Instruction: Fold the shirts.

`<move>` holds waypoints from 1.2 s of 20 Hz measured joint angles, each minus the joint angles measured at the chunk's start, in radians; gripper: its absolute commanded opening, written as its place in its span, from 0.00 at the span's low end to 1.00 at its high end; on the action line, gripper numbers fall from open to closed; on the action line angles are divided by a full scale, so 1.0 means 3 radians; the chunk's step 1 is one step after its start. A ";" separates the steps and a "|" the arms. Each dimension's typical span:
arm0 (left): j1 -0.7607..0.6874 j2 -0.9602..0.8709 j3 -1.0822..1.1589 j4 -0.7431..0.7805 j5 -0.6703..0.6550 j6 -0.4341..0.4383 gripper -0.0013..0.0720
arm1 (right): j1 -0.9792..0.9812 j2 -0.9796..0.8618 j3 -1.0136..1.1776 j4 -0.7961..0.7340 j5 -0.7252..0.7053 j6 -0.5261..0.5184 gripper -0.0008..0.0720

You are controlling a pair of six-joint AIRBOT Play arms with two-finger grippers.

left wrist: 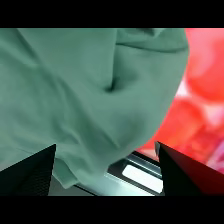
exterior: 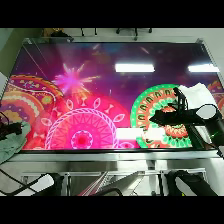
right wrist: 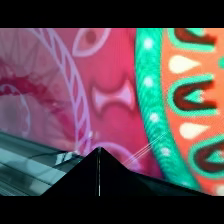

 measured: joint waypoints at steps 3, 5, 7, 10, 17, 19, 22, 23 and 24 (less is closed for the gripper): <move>0.0086 -0.0341 0.0060 0.0041 0.0084 -0.0031 0.23 | 0.0000 0.0000 0.0000 0.0000 0.0000 0.0000 0.04; 0.0109 -0.0515 0.0181 0.0050 0.0067 -0.0051 0.03 | 0.0000 0.0000 0.0000 0.0000 0.0000 -0.0003 0.04; 0.0118 -0.0627 0.0373 -0.0001 -0.0062 -0.0060 0.03 | 0.0000 0.0000 0.0000 0.0000 0.0000 -0.0006 0.04; 0.0123 -0.0607 0.0740 -0.0434 -0.0286 -0.0013 0.03 | 0.0000 0.0000 0.0000 0.0000 0.0000 -0.0011 0.04; -0.0336 0.0169 0.1518 -0.2501 -0.0720 0.0249 0.03 | 0.0000 0.0000 0.0000 0.0000 0.0000 -0.0011 0.04; -0.0759 0.0402 0.1523 -0.2747 -0.0736 0.0273 0.03 | 0.0000 0.0000 0.0000 0.0000 0.0000 -0.0011 0.04; -0.1507 0.0631 0.1300 -0.2932 -0.0509 0.0286 0.03 | 0.0000 0.0000 0.0000 0.0001 0.0000 -0.0011 0.04; -0.1746 0.0652 0.1195 -0.2960 -0.0385 0.0286 0.03 | 0.0000 0.0000 0.0000 0.0001 0.0004 -0.0011 0.04; -0.1991 0.0645 0.1077 -0.2981 -0.0252 0.0286 0.04 | 0.0000 0.0000 0.0000 0.0003 0.0005 -0.0011 0.04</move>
